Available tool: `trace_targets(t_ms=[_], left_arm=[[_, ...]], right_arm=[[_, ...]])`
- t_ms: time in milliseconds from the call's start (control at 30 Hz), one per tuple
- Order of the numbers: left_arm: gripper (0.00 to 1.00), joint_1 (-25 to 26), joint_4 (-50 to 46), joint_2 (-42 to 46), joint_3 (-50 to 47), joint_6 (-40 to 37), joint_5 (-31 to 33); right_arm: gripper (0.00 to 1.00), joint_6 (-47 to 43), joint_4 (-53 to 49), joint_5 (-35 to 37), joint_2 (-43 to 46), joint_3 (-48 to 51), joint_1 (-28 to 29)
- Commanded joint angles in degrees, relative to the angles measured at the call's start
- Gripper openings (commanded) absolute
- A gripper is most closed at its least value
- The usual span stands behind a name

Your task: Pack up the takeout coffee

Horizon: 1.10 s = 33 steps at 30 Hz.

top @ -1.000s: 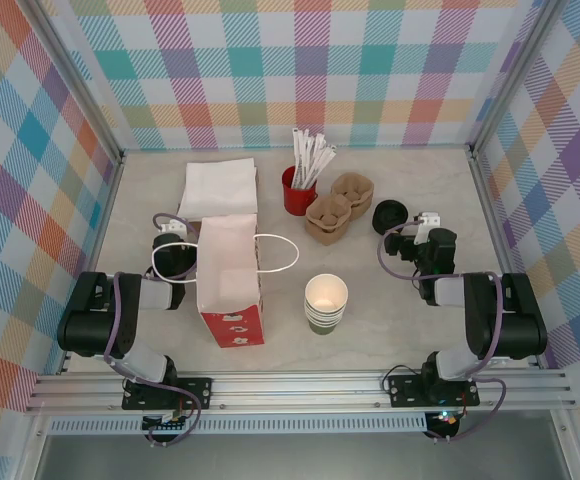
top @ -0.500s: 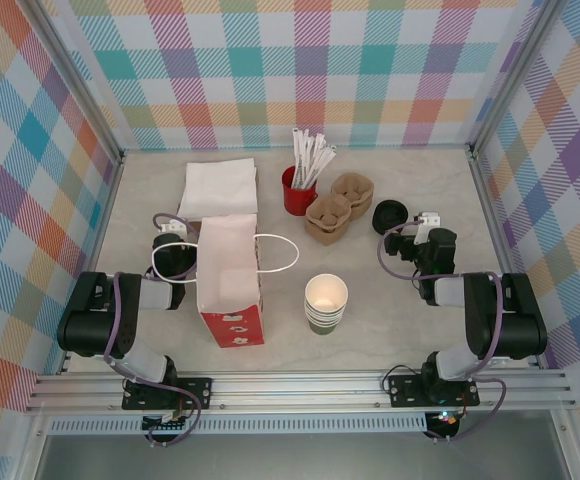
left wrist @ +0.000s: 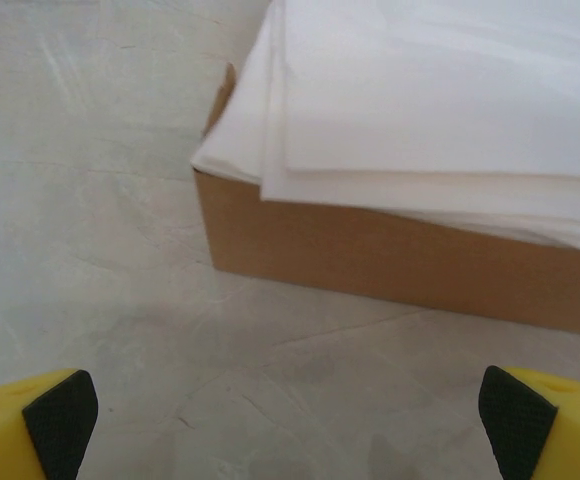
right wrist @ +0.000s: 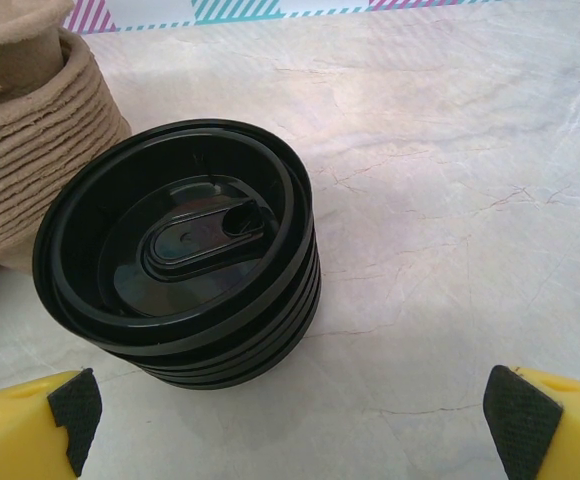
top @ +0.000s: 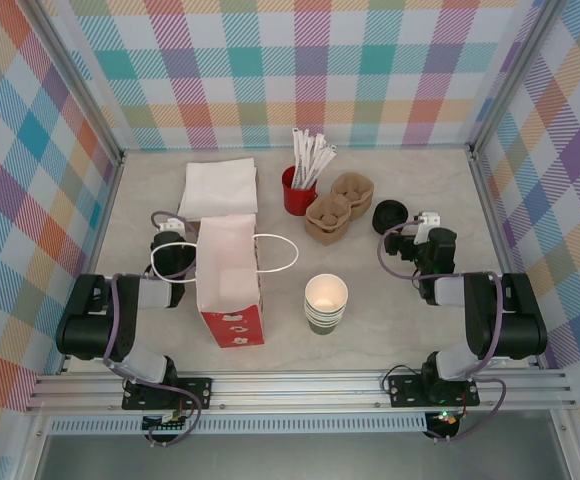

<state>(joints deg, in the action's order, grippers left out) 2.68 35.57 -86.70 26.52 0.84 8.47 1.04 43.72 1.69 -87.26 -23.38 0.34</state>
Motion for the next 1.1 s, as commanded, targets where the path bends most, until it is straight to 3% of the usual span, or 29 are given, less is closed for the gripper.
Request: trace_targets(t_ms=[0, 67, 200, 400, 600, 700, 933, 1067], left_arm=[[1.0, -1.79, -15.48, 5.69, 9.2, 4.53, 5.06], [1.0, -3.72, -24.02, 5.94, 15.22, 7.28, 5.03], [1.0, -8.47, -38.02, 2.38, 27.51, 12.63, -0.74], [1.0, -9.84, -55.01, -2.19, 44.21, 14.26, -5.35], [0.98, -9.35, -74.73, -0.67, 61.07, 12.9, -12.24], [0.98, -5.97, -85.83, 2.44, 66.72, 11.84, -11.24], [0.97, 7.34, -102.52, 10.45, 73.66, 14.25, -3.05], [0.96, 17.31, -111.62, 11.96, 78.98, 17.69, 9.63]], right_arm=[[1.0, 2.3, 0.09, 4.04, 2.28, -0.61, 0.01], [1.0, 2.72, -1.25, 5.06, 3.29, -0.96, 0.06], [1.0, 3.83, -13.4, 7.78, 8.6, -4.82, 0.0], [1.0, 7.97, -31.07, 6.74, 15.87, -10.47, 0.0], [1.0, 15.98, -59.95, 6.43, 19.64, -24.34, 0.03], [1.0, 17.04, -69.67, 3.92, 20.32, -29.39, 0.03], [1.0, 18.04, -75.36, 2.38, 21.99, -32.82, 0.1], [1.0, 18.47, -75.89, 2.17, 21.26, -33.23, 0.1]])
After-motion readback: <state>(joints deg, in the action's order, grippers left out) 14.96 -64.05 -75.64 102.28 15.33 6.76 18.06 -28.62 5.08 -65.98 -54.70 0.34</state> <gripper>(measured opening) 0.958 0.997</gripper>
